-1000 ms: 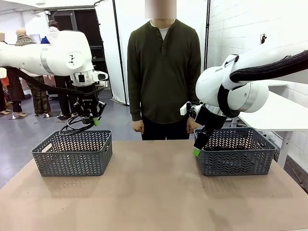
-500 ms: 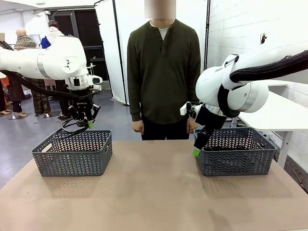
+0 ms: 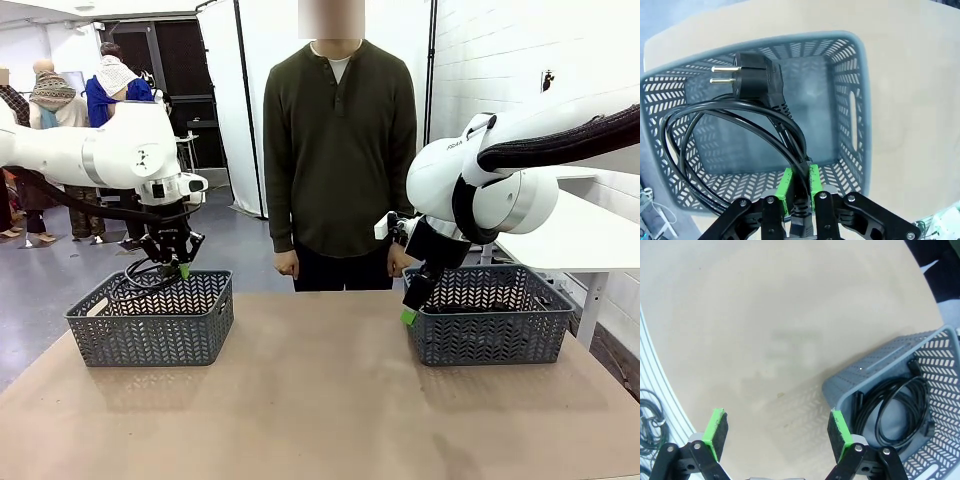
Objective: Organize the cables according to human instructions.
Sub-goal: Pick up a bundle of cables and place it in the basket indicated by the human.
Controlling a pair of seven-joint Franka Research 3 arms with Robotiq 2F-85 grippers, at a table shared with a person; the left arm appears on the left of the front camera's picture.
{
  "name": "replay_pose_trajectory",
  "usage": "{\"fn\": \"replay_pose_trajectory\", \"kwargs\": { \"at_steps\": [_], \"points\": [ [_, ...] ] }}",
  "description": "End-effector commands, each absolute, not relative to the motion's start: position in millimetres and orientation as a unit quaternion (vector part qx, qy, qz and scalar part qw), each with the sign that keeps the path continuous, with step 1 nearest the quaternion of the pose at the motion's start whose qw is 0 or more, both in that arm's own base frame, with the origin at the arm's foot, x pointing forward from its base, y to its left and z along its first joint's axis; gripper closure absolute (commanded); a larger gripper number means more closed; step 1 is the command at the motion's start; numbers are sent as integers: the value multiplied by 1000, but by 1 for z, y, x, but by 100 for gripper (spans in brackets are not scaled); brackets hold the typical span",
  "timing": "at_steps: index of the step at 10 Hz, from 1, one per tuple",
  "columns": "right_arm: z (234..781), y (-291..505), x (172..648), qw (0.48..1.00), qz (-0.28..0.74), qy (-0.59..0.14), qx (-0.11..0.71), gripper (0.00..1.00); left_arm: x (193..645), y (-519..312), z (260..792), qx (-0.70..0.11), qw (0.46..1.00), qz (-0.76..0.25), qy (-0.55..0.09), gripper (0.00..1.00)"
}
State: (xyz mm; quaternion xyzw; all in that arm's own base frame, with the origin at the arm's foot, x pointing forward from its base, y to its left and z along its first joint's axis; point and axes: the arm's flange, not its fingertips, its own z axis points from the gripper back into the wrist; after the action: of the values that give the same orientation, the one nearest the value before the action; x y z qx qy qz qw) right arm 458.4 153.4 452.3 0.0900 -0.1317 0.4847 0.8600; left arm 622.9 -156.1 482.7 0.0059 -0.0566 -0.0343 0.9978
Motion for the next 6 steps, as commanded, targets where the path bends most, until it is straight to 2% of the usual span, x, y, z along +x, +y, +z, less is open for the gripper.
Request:
{"fn": "replay_pose_trajectory", "kwargs": {
  "at_steps": [1,5,6],
  "points": [
    [452,153,459,861,484,-132,86,0,622,-148,478,13,997,-32,-62,100],
    [452,153,459,861,484,-132,86,0,626,-144,470,11,998,-26,-53,100],
    [452,153,459,861,484,-132,86,0,627,-143,469,13,998,-20,-52,80]
  ]
}}
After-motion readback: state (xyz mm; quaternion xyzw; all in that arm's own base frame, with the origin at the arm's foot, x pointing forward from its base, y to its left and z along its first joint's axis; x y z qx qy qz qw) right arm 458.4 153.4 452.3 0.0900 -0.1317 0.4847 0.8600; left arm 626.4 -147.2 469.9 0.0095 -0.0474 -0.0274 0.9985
